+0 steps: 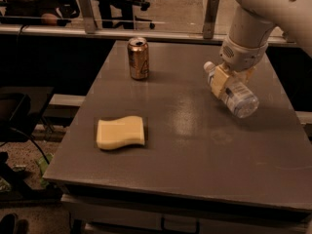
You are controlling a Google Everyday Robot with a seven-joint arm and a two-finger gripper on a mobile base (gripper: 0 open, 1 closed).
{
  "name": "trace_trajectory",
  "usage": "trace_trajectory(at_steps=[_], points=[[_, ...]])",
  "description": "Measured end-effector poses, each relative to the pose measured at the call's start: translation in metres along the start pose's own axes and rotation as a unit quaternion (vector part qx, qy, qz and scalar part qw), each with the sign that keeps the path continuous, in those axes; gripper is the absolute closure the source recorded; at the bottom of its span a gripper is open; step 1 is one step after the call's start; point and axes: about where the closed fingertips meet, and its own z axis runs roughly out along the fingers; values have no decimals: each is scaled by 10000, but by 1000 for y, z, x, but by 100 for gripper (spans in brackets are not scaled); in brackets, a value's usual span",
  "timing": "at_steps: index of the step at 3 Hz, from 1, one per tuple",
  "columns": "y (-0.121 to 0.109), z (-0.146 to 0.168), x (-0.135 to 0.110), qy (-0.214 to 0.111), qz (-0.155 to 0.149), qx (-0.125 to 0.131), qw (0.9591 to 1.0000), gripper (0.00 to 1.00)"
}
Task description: Pick blue plastic bottle
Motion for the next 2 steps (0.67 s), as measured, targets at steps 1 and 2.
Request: trace_trajectory(at_steps=[1,2], points=[[1,-24,-13,-136,-259,121,9995,100],[4,-45,-28,-324,-580,176,9976,100]])
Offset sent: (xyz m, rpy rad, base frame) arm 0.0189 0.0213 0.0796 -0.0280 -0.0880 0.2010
